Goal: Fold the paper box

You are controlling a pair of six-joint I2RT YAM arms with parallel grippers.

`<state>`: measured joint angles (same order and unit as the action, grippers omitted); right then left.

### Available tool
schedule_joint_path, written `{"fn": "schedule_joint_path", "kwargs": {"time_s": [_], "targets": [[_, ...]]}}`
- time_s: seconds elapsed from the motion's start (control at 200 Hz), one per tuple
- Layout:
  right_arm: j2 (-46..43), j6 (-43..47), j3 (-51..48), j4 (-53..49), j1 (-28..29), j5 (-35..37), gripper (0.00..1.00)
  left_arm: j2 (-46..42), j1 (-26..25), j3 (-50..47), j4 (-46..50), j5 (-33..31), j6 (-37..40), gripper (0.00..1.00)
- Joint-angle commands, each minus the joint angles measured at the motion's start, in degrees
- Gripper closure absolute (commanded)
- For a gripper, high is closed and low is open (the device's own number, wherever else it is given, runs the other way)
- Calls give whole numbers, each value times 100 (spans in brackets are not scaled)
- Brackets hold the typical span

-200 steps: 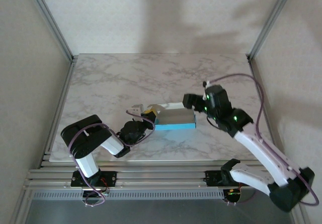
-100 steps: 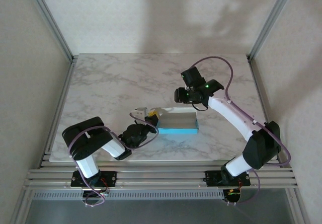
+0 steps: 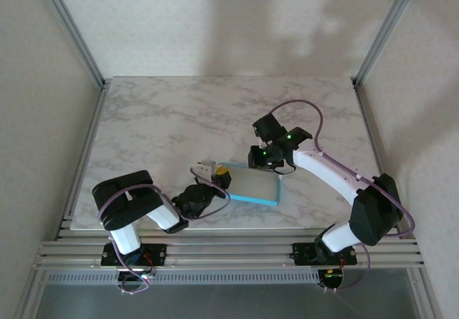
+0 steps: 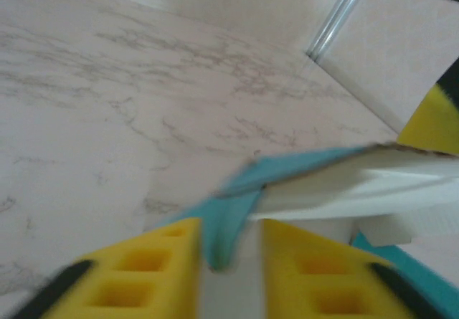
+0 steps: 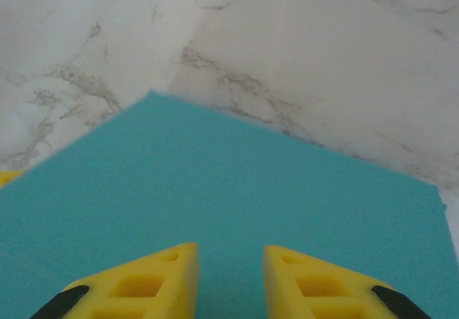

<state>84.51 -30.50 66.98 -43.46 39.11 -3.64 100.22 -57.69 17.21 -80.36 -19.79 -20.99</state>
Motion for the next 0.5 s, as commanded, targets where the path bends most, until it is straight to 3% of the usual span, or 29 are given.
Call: {"fn": "schedule_joint_path", "kwargs": {"time_s": [0.0, 0.15, 0.25, 0.496], "targets": [[-196, -239, -255, 141, 130, -203, 71, -160, -157, -123, 300, -228, 88, 52], [-359, -456, -596, 418, 211, -210, 72, -586, -396, -349, 836, -214, 32, 27], [-393, -535, -715, 521, 246, -199, 72, -1037, -566, -526, 1308, -181, -74, 1], [-398, -506, -783, 658, 281, -106, 71, -2573, -1068, -701, 3090, -50, -385, 1]]}}
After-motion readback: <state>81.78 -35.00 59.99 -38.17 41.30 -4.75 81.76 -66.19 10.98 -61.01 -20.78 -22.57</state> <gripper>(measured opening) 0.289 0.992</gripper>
